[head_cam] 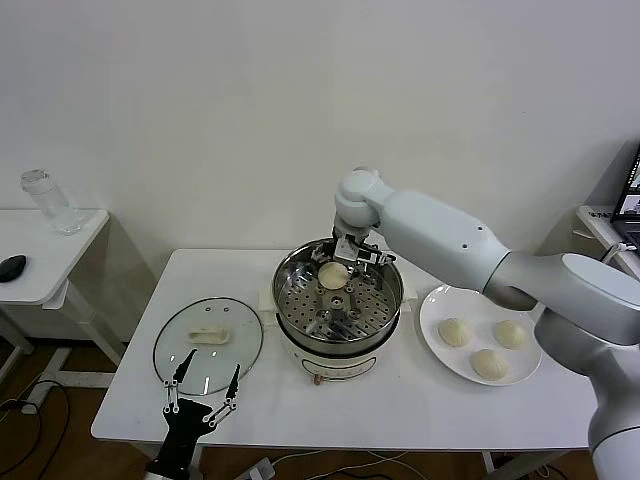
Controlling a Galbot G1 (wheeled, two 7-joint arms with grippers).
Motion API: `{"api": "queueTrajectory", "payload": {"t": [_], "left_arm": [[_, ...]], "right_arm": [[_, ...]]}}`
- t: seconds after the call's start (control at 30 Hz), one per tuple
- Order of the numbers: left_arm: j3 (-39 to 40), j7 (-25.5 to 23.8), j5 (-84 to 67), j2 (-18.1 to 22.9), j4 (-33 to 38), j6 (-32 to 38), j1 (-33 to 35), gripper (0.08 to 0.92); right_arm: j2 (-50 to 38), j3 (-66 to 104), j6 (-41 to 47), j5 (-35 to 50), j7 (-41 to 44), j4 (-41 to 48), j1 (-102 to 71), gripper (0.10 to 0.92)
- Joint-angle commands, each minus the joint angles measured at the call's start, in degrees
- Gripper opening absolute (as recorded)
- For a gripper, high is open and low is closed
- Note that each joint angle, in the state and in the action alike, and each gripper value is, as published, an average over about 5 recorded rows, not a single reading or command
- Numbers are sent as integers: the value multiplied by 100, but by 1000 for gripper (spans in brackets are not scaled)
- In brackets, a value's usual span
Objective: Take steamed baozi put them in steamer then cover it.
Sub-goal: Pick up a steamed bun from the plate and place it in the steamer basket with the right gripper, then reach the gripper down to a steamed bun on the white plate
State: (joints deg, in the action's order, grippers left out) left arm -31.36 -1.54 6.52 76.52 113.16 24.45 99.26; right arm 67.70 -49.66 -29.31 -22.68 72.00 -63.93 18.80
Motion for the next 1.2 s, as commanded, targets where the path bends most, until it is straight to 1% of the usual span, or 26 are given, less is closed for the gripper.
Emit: {"api": "queueTrajectory", "payload": {"t": [0.03,0.13,0.2,0.37,0.5,0.6,0.7,0.9,1.2], "left_arm": [[33,-2,-7,-23,-5,-1,-33,823],[70,-6,-12,-36,2,1,-32,823],[90,-8,-9,-45,0,3,-34,823],[155,-7,-7,-48,-2,6,-53,823],[186,-6,-6,-41,-4,9,-58,823],[181,-5,-5,-33,-2,11,-57,823],[156,-4,-4,-27,7,10,-42,823],[60,-5,0,-26,22,20,14,823],[114,-6,9,2,7,26,41,823]], "right_arm": [[-1200,-262,876,2310,899,-313,928,823],[-1703,-650,1484,3193,1197,-112,1417,823],[-1999,-941,1805,3466,1306,36,1591,823],[-2659,-1609,2318,3668,1238,188,1505,823],[-2948,-2040,2495,3607,662,266,1059,823],[-2940,-2085,2488,3503,181,476,610,823],[-2791,-1820,2485,3482,-111,749,140,823],[-2472,-1389,2529,3217,-330,999,-483,823],[-2365,-967,2508,2757,-555,1123,-1014,823]]}}
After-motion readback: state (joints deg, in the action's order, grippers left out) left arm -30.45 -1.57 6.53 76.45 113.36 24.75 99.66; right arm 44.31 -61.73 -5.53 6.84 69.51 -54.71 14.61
